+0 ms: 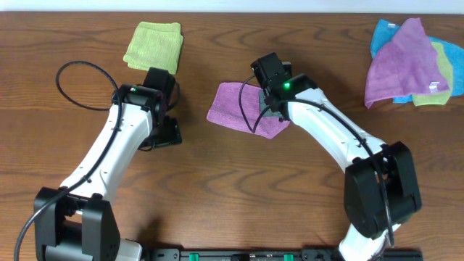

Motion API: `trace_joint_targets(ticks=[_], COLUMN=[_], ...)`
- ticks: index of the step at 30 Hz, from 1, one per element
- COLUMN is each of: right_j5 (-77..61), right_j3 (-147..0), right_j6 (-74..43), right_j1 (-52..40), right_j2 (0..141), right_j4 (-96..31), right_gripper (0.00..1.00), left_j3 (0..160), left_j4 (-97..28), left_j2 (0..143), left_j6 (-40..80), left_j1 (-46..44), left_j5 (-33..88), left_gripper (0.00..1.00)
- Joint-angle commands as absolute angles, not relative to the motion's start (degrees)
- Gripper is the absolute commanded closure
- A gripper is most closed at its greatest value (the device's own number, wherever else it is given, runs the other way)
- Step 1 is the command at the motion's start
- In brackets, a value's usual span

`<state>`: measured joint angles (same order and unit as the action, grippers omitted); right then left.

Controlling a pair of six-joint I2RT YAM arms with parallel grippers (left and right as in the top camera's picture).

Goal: Fold the cloth

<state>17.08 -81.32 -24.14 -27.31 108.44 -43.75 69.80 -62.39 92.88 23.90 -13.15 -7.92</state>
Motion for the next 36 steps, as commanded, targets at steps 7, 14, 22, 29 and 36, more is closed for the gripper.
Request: trace_joint_targets(ticks=[7,14,22,29,36], right_j5=[14.5,12.6,11.5,12.3,12.4], right_j3=[-82.5,-82.5,-82.5,-82.5,-82.5], right_j6=[-24.6,-24.7,-26.3,-28.9,-28.9], right_j1=[-28.4,-30.0,-32.8,-36.3,-39.1], right_j2=[106.8,107.0,107.0,107.8,112.0], right_j4=[-36.8,-29.3,-26.6,-25.0,-23.5], right_gripper=[0.98,0.98,0.98,0.98,0.98], left_j3=[68.8,68.8,68.8,68.8,68.8], left_j4=[-63.2,-64.5,-64.7,-65.2,-66.0], left_j2=[90.1,89.8,89.8,89.8,89.8], left_j6=[22.0,21.8,21.8,21.8,21.8], left_j1=[-12.4,-11.9,-11.9,-11.9,-11.9], left_j5=[-9.3,-9.6,-9.5,-9.4,-9.4], left_gripper=[0.05,0.05,0.05,0.05,0.05])
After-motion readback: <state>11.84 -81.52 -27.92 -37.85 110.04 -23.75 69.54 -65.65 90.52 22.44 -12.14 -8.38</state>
